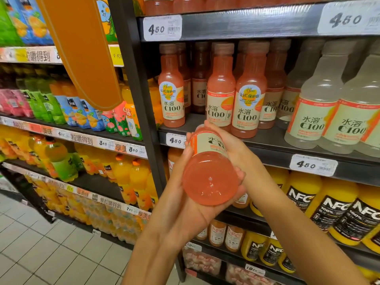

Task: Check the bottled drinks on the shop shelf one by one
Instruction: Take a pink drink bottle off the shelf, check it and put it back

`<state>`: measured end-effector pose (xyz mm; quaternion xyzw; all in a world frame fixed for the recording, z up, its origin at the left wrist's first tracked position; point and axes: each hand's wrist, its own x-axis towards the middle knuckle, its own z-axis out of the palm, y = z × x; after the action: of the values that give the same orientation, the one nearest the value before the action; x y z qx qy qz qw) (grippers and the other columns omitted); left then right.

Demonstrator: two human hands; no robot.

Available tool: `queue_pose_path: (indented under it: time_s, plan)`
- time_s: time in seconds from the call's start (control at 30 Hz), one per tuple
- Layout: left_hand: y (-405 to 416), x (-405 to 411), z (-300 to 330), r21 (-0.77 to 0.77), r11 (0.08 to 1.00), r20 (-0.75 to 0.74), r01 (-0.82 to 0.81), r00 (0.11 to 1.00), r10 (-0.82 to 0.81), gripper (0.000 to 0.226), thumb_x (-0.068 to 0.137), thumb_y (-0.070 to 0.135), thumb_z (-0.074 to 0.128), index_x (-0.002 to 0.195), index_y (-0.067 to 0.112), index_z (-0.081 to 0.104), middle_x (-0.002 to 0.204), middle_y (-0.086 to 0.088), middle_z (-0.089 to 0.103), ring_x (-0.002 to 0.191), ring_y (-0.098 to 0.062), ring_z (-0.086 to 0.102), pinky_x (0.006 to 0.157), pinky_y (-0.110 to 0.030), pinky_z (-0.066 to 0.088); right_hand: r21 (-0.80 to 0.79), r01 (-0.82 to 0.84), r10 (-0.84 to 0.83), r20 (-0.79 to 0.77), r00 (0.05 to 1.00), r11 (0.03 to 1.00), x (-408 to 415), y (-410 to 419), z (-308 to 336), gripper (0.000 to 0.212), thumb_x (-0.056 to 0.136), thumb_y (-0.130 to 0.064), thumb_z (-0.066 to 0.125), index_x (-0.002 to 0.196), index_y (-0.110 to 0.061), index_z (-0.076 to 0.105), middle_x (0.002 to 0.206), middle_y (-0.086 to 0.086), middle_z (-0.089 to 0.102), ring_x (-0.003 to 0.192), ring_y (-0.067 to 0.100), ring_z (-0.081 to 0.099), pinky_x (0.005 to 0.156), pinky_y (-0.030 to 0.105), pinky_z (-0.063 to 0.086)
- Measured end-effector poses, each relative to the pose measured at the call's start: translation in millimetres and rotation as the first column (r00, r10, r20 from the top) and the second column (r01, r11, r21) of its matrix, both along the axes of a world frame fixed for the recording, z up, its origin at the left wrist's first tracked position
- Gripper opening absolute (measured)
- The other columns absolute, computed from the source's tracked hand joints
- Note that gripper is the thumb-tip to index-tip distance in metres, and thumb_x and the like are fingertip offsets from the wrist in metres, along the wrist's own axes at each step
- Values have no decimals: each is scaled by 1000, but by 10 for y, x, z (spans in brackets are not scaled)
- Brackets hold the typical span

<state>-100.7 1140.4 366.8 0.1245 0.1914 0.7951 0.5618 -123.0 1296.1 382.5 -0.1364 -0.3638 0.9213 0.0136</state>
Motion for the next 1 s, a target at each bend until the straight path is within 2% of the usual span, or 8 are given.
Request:
queue_pose_path:
  time_s: [0.17,0.23,0.33,0.43,0.57,0.7,0.83,1.0]
  plan:
    - [-13,-45,-125,36,999,-77,4,997,-1,95,56,25,91,134,-5,45,111,-29,62,94,-36,67,85,-47,56,144,41,-25,-106,994,989,-17,36,169,25,95,-38,54,87,-14,55,65,10,67,64,24,70,66,36,59]
    - [-44,-94,-186,2,996,-238,-85,968,83,87,62,30,87,133,-3,49,117,-28,62,102,-36,65,91,-46,53,250,131,-74,-224,972,959,-4,66,306,30,93,-40,56,104,-13,52,66,9,69,64,25,71,63,37,61]
    - [-71,-190,-214,-155,912,-699,-379,694,170,71,62,45,79,123,14,60,109,-6,73,101,-18,69,77,-26,57,476,278,-53,-432,900,835,63,54,488,25,96,-40,53,107,-17,51,72,6,70,69,26,71,63,34,57]
    - [-23,-256,-225,-82,861,-900,-502,409,153,54,64,49,70,113,28,60,102,12,74,94,-7,70,70,-15,53,579,369,-11,-528,849,727,130,-61,592,23,95,-37,50,109,-20,52,79,3,71,77,23,71,66,32,56]
    - [49,-312,-385,89,828,-922,-553,268,278,51,67,39,74,115,33,56,105,9,72,96,-11,69,72,-18,54,662,440,68,-594,801,607,261,-98,593,32,95,-35,46,122,-18,49,93,1,72,91,18,69,73,28,54]
    - [58,-418,-420,152,789,-934,-595,175,312,59,68,34,79,119,46,52,110,5,68,100,-14,67,76,-22,54,696,313,280,-598,751,646,441,-75,527,56,89,-37,61,134,-8,44,107,5,69,102,22,65,84,33,51]
    - [60,-530,-424,222,735,-947,-641,37,318,66,64,35,81,121,48,51,116,10,64,108,-4,61,82,-12,47,757,289,439,-596,673,586,544,-99,472,55,79,-30,70,126,-10,50,110,-1,68,107,19,62,91,31,47]
    - [58,-560,-466,224,776,-939,-589,84,335,64,64,31,84,119,46,55,115,14,67,107,-9,64,83,-16,50,770,290,470,-593,654,569,580,-110,486,52,77,-26,73,123,-12,52,111,-4,68,106,15,63,90,27,48]
